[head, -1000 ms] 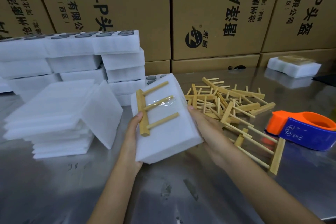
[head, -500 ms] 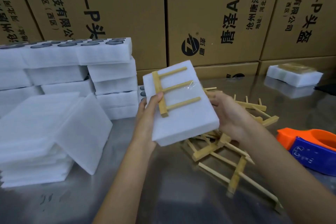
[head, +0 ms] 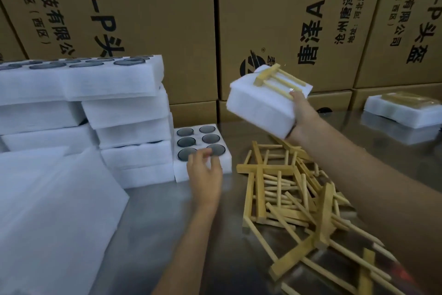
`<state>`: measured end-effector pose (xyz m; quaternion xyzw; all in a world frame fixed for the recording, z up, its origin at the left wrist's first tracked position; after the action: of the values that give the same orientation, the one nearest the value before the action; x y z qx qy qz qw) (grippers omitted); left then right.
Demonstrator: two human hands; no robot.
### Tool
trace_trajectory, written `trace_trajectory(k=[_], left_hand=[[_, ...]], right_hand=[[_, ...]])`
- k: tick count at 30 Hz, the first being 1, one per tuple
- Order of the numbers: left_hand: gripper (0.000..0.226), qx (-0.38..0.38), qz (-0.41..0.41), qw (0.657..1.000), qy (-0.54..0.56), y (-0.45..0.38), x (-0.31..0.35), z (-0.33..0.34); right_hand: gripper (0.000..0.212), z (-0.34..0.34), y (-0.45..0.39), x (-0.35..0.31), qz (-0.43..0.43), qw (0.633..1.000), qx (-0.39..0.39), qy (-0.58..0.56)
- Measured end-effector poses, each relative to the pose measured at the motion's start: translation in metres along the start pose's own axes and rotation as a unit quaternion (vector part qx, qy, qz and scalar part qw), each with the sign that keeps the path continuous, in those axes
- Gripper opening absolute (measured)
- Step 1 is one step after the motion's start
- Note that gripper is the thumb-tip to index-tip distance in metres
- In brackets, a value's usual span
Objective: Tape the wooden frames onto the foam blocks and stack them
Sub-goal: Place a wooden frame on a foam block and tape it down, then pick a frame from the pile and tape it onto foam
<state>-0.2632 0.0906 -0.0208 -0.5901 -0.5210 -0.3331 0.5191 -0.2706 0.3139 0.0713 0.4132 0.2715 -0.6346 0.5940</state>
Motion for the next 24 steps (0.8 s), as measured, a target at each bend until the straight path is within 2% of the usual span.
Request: trace_trajectory(k=[2,4,9,11,14,17,19,20,22,24], left_hand=[[0.024,0.008,0.062,0.995,-0.084,0.000,-0.014,0.007],[0.021,0.030,0.084,0.988,-0.129,-0.004,-0.016,0.008],[0.013,0.031,0.112,0.975,-0.188,-0.012,-0.016,0.017],[0.012,0.034,0.125,0.973,-0.190,-0.012,-0.016,0.017],[0.012,0.041,0.128,0.972,-0.194,-0.014,-0.015,0.017],[0.013,0.038,0.126,0.973,-0.191,-0.014,-0.014,0.018],[0.013,0.036,0.128,0.971,-0.197,-0.014,-0.013,0.018],[0.014,0.031,0.128,0.971,-0.200,-0.013,-0.013,0.019],[0.014,0.029,0.125,0.971,-0.204,-0.013,-0.013,0.019],[0.015,0.030,0.123,0.971,-0.205,-0.013,-0.014,0.019]], right_hand=[[0.046,0.005,-0.031,-0.001,0.008,1.000,0.015,-0.023],[0.045,0.006,-0.059,0.009,0.017,0.999,0.037,-0.023],[0.053,-0.007,-0.123,0.031,0.043,0.994,0.071,0.066],[0.054,-0.012,-0.144,0.033,0.064,0.988,0.058,0.124],[0.045,-0.011,-0.164,0.041,0.076,0.982,0.003,0.172],[0.039,-0.013,-0.171,0.052,0.026,0.994,-0.058,0.091],[0.036,-0.025,-0.171,0.055,-0.020,0.998,-0.053,0.027],[0.036,-0.030,-0.170,0.056,-0.026,0.997,-0.060,0.038],[0.055,-0.034,-0.168,0.063,-0.003,0.984,-0.103,0.142],[0.067,-0.038,-0.167,0.067,0.015,0.945,-0.104,0.309]])
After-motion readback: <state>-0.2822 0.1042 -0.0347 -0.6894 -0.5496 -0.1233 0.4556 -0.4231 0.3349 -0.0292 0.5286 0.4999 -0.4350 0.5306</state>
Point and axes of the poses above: each hand's wrist, its own y-axis away from the middle knuckle, its own z-axis out of the palm, x = y × z, the point moved 6 cm from there along -y, towards the middle knuckle, and after that the axes turned 13 degrees about -x, right-handed, at the moved point
